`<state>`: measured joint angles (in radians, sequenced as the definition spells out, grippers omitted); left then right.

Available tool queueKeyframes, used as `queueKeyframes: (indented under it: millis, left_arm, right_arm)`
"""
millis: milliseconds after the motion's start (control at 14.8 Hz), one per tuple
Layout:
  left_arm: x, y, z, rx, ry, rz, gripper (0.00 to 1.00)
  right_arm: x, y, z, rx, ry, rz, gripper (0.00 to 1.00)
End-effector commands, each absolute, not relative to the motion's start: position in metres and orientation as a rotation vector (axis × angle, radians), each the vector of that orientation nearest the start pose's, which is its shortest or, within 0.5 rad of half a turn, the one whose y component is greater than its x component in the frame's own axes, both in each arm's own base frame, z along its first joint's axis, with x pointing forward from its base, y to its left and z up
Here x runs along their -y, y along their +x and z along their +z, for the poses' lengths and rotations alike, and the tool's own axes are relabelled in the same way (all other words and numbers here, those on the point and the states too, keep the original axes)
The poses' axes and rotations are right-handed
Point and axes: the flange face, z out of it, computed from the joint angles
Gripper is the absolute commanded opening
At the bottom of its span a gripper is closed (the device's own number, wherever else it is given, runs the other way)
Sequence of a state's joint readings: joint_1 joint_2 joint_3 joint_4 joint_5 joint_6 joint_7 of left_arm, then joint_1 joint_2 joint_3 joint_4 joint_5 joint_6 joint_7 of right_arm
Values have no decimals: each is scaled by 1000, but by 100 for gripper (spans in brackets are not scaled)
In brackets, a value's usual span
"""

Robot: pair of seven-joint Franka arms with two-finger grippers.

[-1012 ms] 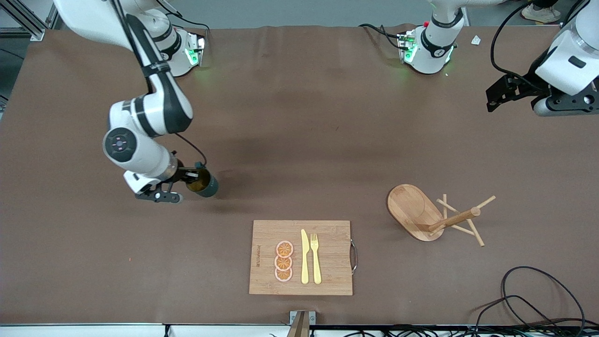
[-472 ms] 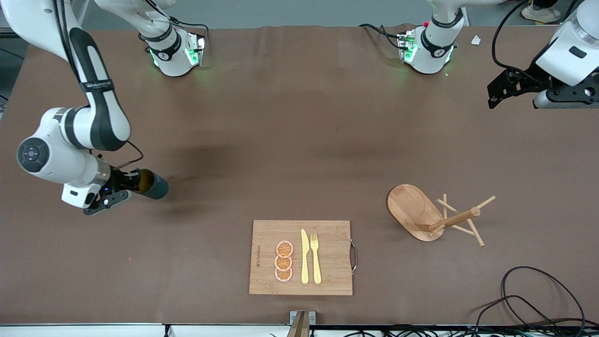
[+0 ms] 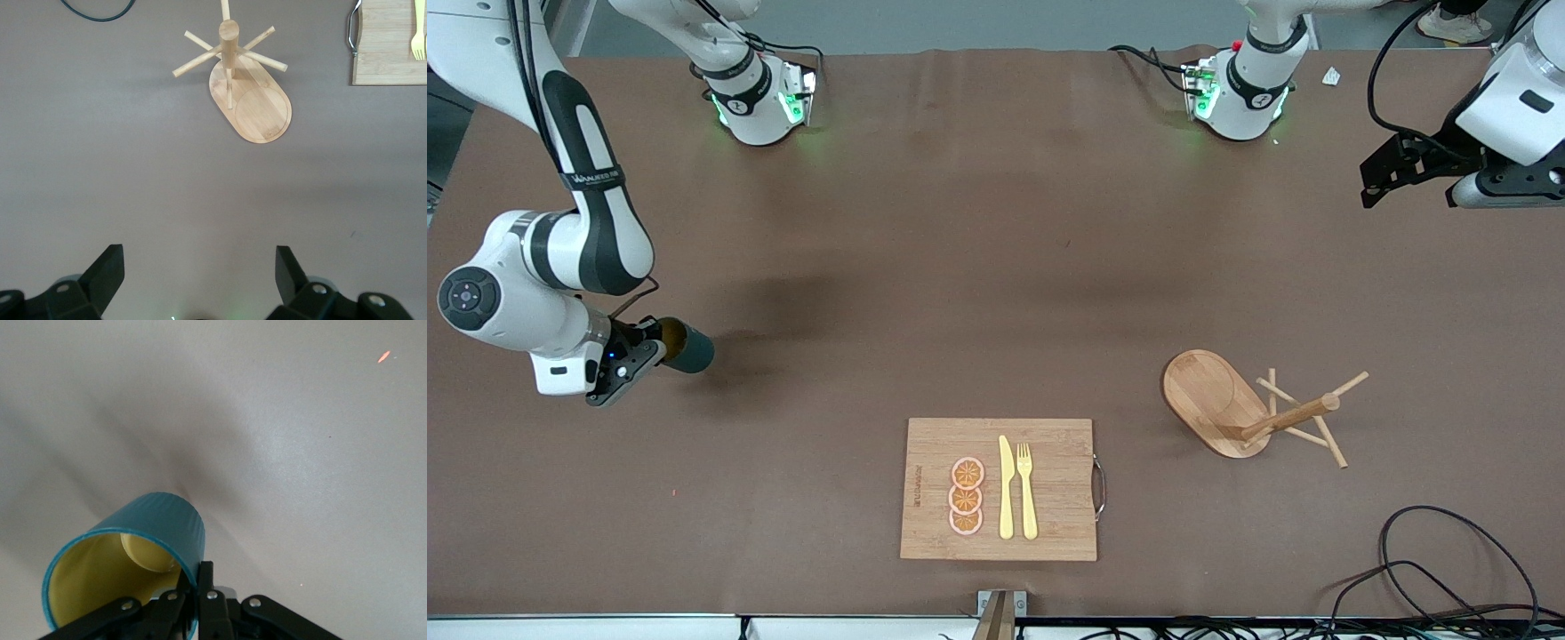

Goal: Transfer cup from left to right arm and place
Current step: 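Lower the teal mug onto the table with the right gripper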

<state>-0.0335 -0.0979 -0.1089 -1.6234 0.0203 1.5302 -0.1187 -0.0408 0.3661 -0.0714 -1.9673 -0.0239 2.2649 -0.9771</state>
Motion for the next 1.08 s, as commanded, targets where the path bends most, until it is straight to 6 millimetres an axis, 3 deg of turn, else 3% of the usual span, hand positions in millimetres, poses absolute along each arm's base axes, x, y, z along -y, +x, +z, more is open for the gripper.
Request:
queueKeyframes:
  millis: [0, 270, 810, 1012]
  left_arm:
    - [66, 510, 652, -17, -3116, -11, 100]
    - [62, 511, 652, -17, -3116, -11, 100]
    - [62, 511, 652, -22, -3116, -13, 100]
    - [60, 512, 652, -17, -3117, -13, 100]
  right_arm:
    - [74, 589, 271, 1491, -2784, 93, 0]
    - [76, 574, 251, 1509, -2781, 82, 0]
    - [76, 574, 251, 1642, -2731, 110, 0]
    - [76, 577, 252, 1771, -2670, 98, 2]
